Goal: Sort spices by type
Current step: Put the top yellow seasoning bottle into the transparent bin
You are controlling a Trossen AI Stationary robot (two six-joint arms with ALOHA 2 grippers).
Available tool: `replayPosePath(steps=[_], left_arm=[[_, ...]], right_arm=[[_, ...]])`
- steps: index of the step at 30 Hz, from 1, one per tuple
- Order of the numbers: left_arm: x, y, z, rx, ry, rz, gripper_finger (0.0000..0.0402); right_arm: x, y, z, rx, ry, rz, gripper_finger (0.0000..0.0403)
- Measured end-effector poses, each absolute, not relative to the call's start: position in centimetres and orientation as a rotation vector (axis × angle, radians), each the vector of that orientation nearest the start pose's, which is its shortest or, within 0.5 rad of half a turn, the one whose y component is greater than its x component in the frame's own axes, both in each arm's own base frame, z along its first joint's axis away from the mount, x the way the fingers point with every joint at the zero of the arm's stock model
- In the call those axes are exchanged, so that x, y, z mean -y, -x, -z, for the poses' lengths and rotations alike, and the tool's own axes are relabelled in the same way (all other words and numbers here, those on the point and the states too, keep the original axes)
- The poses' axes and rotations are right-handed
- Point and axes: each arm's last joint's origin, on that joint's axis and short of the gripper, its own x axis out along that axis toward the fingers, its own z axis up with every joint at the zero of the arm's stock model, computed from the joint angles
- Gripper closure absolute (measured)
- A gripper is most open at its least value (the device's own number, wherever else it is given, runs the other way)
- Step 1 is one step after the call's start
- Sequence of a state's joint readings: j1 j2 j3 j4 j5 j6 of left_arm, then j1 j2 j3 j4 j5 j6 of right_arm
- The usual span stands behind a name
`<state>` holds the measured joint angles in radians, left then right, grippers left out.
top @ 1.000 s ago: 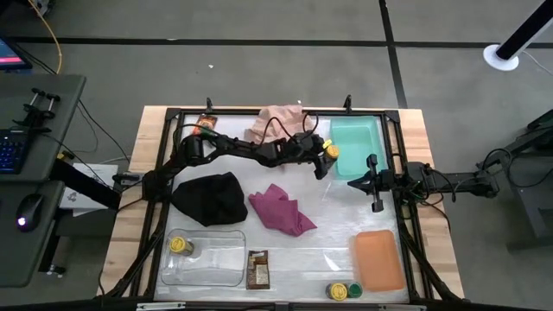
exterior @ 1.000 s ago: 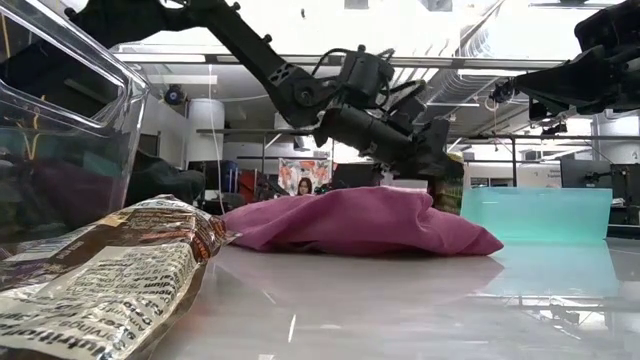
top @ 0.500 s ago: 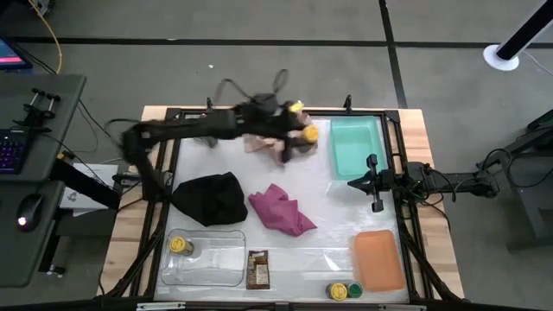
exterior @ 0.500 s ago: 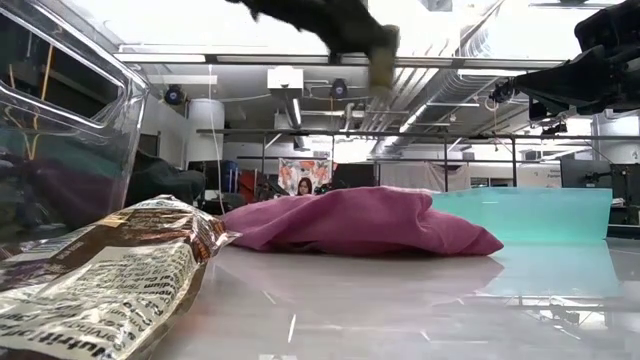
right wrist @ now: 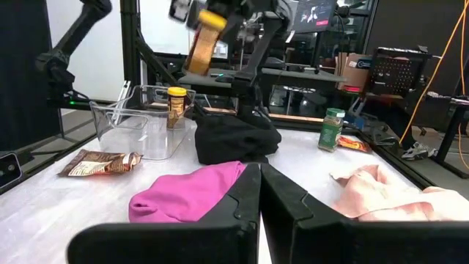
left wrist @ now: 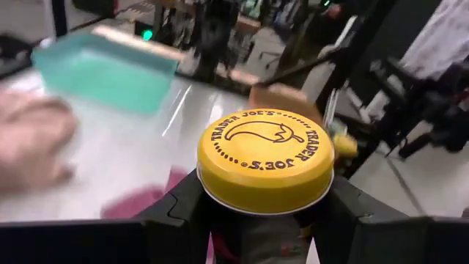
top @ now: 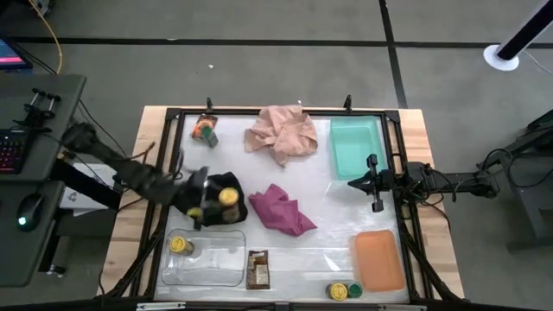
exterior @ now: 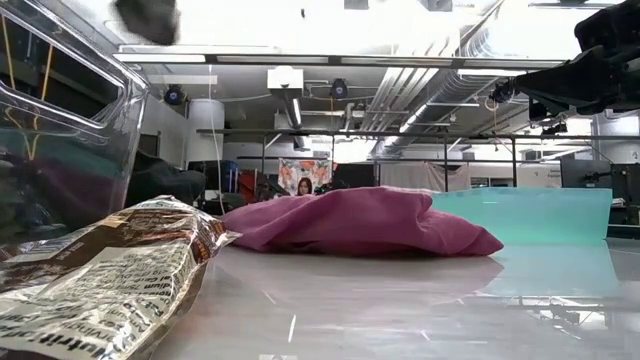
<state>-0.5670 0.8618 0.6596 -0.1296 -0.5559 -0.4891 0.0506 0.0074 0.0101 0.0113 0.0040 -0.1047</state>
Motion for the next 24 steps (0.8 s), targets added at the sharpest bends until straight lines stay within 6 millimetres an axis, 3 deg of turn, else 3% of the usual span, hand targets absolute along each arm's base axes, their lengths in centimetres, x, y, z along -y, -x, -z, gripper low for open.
replayPosePath(steps=[4,9,13,19,24], left_arm=[[11.7,-14.1,-26.5,-0.356,0.299,-0.036,0.0254],[15.2,-12.3,-24.9,-0.477,0.200,0.164,0.0254],[16.8,-11.3,-23.9,-0.541,0.068,0.307,0.0254],[16.9,-10.9,-21.2,-0.582,-0.114,0.359,0.0254],[16.3,-11.0,-18.9,-0.535,-0.029,0.340,0.0254]], right_arm=[[-0.5,-9.7,-16.7,0.016,0.104,-0.046,0.0402],[-0.5,-9.7,-16.7,0.016,0.105,-0.046,0.0402],[-0.5,-9.7,-16.7,0.016,0.104,-0.046,0.0402],[-0.5,-9.7,-16.7,0.016,0.104,-0.046,0.0402],[-0.5,-9.7,-16.7,0.016,0.104,-0.046,0.0402]])
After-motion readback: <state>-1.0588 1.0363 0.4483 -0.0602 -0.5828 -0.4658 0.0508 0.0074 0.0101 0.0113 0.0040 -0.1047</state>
